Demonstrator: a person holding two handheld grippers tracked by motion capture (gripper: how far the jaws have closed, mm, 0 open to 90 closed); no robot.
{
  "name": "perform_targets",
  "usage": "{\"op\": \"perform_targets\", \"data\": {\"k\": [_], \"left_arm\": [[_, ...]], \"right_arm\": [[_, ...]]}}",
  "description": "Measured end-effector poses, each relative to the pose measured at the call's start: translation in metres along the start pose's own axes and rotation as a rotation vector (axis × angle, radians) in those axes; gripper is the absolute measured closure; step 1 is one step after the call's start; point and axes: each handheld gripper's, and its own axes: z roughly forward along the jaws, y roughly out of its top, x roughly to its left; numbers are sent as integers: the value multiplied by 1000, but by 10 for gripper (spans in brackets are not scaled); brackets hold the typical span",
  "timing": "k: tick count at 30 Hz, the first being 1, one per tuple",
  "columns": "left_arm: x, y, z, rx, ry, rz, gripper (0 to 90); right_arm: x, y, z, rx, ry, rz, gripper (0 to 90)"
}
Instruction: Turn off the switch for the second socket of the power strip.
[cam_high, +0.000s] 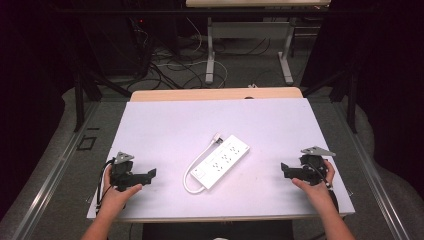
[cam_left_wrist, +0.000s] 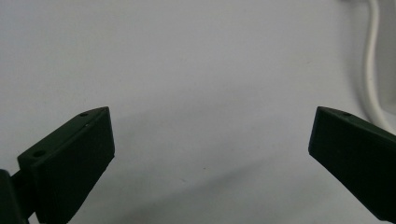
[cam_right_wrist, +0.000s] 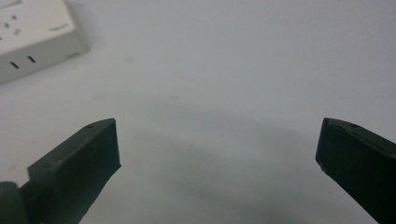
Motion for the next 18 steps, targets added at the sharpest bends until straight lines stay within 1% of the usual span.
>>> {"op": "perform_targets", "data": {"k": [1,2,3,4,5,6,7,8,9,10,11,12,14,16,17,18], "left_arm": [[0,0,0,0,0,0,0],[-2,0,-3,-20,-9,-4,0],[-4,0,-5,-36,-19,-14,0],[-5,1,-8,-41,-23,-16,0],[-6,1,-10,-49,-29,-17,0],[-7,1,-11,-56,-30,-17,0],[-8,1,-13,-61,-27,-15,1],[-9,2,-14,-64,-22,-11,1],[-10,2,-14,-70,-21,-12,1],[-11,2,-15,-74,-18,-9,1],[-11,2,-16,-76,-19,-8,1],[-12,2,-17,-74,-16,-2,2],[-12,2,-18,-80,-14,3,2],[-13,3,-19,-85,-18,-1,2],[-13,3,-19,-89,-16,-1,2],[-14,3,-19,-93,-16,-1,2]], "right_arm": [[4,1,-3,-7,10,1,0],[4,1,-3,-7,10,1,0],[8,2,-6,-12,18,7,0],[16,4,-10,-25,38,6,0],[20,5,-12,-31,46,3,0],[20,5,-12,-31,46,3,0],[27,8,-14,-38,66,-1,0],[27,8,-14,-38,66,-1,0],[30,9,-14,-46,69,-14,0],[36,11,-15,-47,77,-30,0],[36,11,-15,-47,77,-30,0],[42,12,-15,-43,85,-41,0],[48,13,-15,-35,84,-58,0],[53,13,-15,-31,79,-74,0],[53,13,-15,-31,79,-74,0],[57,13,-15,-32,80,-90,0]]}}
